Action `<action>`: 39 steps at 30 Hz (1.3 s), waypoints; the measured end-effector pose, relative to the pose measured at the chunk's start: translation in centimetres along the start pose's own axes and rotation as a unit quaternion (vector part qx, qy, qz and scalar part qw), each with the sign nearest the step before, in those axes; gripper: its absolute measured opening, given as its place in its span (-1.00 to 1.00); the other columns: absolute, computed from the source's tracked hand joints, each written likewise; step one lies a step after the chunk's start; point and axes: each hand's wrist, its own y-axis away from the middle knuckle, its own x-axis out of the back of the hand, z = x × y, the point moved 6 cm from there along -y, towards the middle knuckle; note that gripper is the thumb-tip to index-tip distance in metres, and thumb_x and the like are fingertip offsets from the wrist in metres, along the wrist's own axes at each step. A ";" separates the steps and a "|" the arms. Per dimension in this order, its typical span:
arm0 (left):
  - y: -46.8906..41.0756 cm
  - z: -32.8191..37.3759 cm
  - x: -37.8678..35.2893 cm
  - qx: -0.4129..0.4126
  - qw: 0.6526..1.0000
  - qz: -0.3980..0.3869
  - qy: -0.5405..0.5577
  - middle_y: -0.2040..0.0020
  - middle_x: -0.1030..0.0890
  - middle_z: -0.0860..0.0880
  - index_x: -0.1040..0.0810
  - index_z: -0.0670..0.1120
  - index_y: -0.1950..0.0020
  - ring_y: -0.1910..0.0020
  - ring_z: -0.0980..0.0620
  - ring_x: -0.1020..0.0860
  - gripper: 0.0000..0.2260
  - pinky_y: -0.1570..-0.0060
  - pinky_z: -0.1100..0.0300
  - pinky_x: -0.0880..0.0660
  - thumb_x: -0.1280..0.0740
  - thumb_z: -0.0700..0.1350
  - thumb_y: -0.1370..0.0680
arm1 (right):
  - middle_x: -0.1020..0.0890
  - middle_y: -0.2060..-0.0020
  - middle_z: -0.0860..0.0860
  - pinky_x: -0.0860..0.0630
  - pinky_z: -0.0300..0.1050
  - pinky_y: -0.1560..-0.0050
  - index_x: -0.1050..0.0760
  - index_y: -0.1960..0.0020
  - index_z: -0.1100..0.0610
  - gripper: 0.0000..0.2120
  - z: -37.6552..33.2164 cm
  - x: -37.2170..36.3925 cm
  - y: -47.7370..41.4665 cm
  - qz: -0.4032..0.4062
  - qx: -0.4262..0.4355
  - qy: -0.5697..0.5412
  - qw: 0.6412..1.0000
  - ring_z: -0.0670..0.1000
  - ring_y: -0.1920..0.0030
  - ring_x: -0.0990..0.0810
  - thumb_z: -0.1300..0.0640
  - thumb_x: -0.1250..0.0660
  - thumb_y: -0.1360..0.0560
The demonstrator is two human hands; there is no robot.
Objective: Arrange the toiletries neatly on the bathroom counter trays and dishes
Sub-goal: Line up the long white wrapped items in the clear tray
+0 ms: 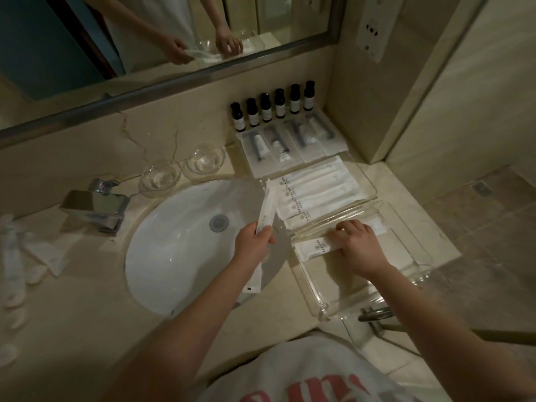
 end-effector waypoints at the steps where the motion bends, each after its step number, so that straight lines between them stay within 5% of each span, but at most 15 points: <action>1: 0.0 0.0 -0.1 -0.004 1.000 -0.001 0.002 0.17 -0.62 -0.08 -0.48 -0.01 0.28 0.42 0.07 -0.38 -0.80 0.22 0.16 -0.38 -0.22 -0.12 -0.54 | -0.62 0.08 0.05 -0.49 0.03 0.05 -0.60 -0.04 0.03 -0.61 -0.2 0.0 0.2 0.012 0.004 -0.017 1.000 0.18 0.01 -0.58 -0.01 -0.23 -0.27; 3: 0.1 0.1 -0.2 -0.011 1.000 -0.001 0.011 0.21 -0.61 -0.05 -0.48 -0.03 0.27 0.45 0.06 -0.37 -0.81 0.31 0.20 -0.36 -0.22 -0.13 -0.55 | -0.61 0.02 0.08 -0.49 0.04 0.04 -0.59 -0.07 0.04 -0.59 -0.3 0.4 1.0 0.038 -0.021 -0.060 0.997 0.17 -0.03 -0.55 -0.06 -0.20 -0.30; 8: 0.1 0.1 -0.3 -0.012 1.000 -0.007 0.013 0.22 -0.60 -0.04 -0.49 -0.04 0.24 0.44 0.07 -0.37 -0.82 0.37 0.22 -0.35 -0.22 -0.13 -0.55 | -0.62 0.08 0.17 -0.52 0.02 0.28 -0.65 0.12 0.04 -0.83 0.1 -0.6 1.9 0.060 -0.072 -0.081 0.992 0.26 0.11 -0.55 0.08 -0.52 -0.30; 16: 0.2 0.1 -0.2 -0.016 1.000 -0.010 0.011 0.25 -0.59 -0.01 -0.48 -0.04 0.21 0.46 0.09 -0.36 -0.84 0.40 0.23 -0.34 -0.21 -0.14 -0.56 | -0.63 0.05 0.18 -0.54 0.07 0.16 -0.67 0.15 0.07 -0.84 0.7 -0.3 0.6 0.093 -0.062 -0.135 0.985 0.28 0.05 -0.51 0.19 -0.53 -0.28; 22: 0.3 0.0 -0.8 -0.002 0.999 -0.031 0.009 0.22 -0.59 -0.03 -0.50 -0.05 0.15 0.44 0.08 -0.37 -0.89 0.38 0.23 -0.36 -0.22 -0.13 -0.56 | -0.62 0.02 0.16 -0.57 0.11 0.14 -0.64 0.03 0.10 -0.77 0.6 -0.4 0.8 0.105 -0.067 -0.125 0.984 0.26 0.01 -0.52 0.15 -0.50 -0.31; 26: 0.7 0.6 -1.9 0.011 0.994 -0.103 0.040 0.22 -0.58 -0.01 -0.49 -0.01 0.10 0.44 0.06 -0.37 -0.87 0.37 0.23 -0.36 -0.18 -0.15 -0.59 | -0.61 -0.02 0.14 -0.50 0.03 0.03 -0.58 -0.12 0.14 -0.63 0.3 1.6 0.2 0.162 -0.080 -0.170 0.969 0.21 -0.01 -0.54 -0.03 -0.25 -0.42; 30: 1.5 1.6 -3.3 -0.014 0.977 -0.212 0.013 0.24 -0.63 0.02 -0.52 -0.09 -0.01 0.46 0.08 -0.44 -0.86 0.40 0.28 -0.44 -0.17 -0.18 -0.60 | -0.54 -0.07 -0.02 -0.47 -0.20 0.10 -0.40 -0.32 0.02 -0.58 -2.0 4.3 -1.9 0.086 -0.122 -0.425 0.893 -0.01 0.06 -0.56 0.00 -0.34 -0.50; 33: 1.6 2.3 -3.6 -0.114 0.968 -0.189 -0.118 0.35 -0.60 0.05 -0.58 -0.15 0.07 0.41 0.05 -0.47 -0.87 0.31 0.20 -0.45 -0.24 -0.19 -0.57 | -0.57 0.16 -0.04 -0.44 -0.22 0.24 -0.41 -0.27 0.01 -0.62 -3.8 5.4 -3.3 0.005 -0.142 -0.550 0.823 -0.01 0.28 -0.55 -0.02 -0.34 -0.49; 36: 1.8 3.3 -3.3 -0.238 0.918 -0.106 -0.299 -0.02 -0.62 -0.14 -0.55 -0.13 -0.22 0.00 -0.09 -0.56 -0.74 0.02 0.12 -0.46 -0.25 -0.15 -0.55 | -0.55 0.28 0.06 -0.41 -0.16 0.33 -0.46 -0.08 0.04 -0.80 -4.0 5.2 -3.7 -0.004 -0.169 -0.610 0.774 -0.01 0.38 -0.47 0.19 -0.35 -0.47; 39: 2.0 3.2 -3.1 -0.158 0.947 -0.149 -0.238 -0.27 -0.50 -0.08 -0.38 -0.08 -0.39 -0.19 -0.01 -0.48 -0.58 -0.12 0.23 -0.37 -0.31 -0.06 -0.55 | -0.55 0.24 0.08 -0.45 -0.21 0.33 -0.39 -0.08 0.04 -0.65 -3.5 5.0 -3.8 0.011 -0.172 -0.699 0.694 -0.02 0.30 -0.51 0.43 -0.26 -0.45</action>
